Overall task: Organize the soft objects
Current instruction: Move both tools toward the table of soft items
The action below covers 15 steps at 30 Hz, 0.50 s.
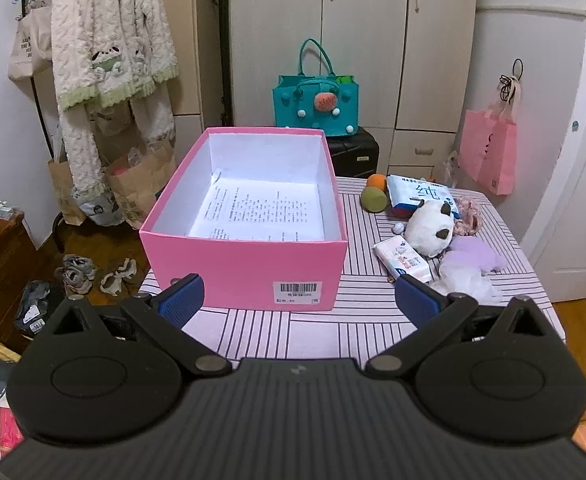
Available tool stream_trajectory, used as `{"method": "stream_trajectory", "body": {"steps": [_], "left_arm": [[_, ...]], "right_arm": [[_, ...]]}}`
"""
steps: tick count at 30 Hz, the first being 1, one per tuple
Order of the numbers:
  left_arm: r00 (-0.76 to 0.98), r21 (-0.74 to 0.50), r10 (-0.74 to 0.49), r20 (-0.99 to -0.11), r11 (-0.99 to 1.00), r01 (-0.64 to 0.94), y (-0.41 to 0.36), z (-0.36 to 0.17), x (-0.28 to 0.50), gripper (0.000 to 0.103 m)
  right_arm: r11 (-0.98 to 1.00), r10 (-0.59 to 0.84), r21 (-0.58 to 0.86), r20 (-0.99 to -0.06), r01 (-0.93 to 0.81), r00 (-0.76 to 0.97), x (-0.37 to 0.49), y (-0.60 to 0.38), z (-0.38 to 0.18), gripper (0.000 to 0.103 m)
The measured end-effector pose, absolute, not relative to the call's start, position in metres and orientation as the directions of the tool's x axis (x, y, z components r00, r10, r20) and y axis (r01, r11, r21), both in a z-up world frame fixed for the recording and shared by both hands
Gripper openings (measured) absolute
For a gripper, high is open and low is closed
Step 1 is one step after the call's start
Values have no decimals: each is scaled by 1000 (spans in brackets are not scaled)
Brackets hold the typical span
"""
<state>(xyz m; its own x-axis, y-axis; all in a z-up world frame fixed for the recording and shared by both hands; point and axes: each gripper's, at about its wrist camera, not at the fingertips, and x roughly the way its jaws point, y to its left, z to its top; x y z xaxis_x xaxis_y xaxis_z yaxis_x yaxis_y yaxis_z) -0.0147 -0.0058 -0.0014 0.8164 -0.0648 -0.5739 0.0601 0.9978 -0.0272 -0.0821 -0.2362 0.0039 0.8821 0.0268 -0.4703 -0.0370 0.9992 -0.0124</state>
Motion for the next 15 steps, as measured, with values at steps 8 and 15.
{"method": "stream_trajectory", "body": {"steps": [8, 15], "left_arm": [[826, -9, -50, -562, 999, 54, -7, -3, -21, 103], [826, 3, -49, -562, 998, 62, -8, -5, -22, 103]], "right_arm": [[1000, 21, -4, -478, -26, 878, -83, -238, -2, 103], [1000, 7, -13, -481, -15, 877, -83, -240, -2, 103]]}}
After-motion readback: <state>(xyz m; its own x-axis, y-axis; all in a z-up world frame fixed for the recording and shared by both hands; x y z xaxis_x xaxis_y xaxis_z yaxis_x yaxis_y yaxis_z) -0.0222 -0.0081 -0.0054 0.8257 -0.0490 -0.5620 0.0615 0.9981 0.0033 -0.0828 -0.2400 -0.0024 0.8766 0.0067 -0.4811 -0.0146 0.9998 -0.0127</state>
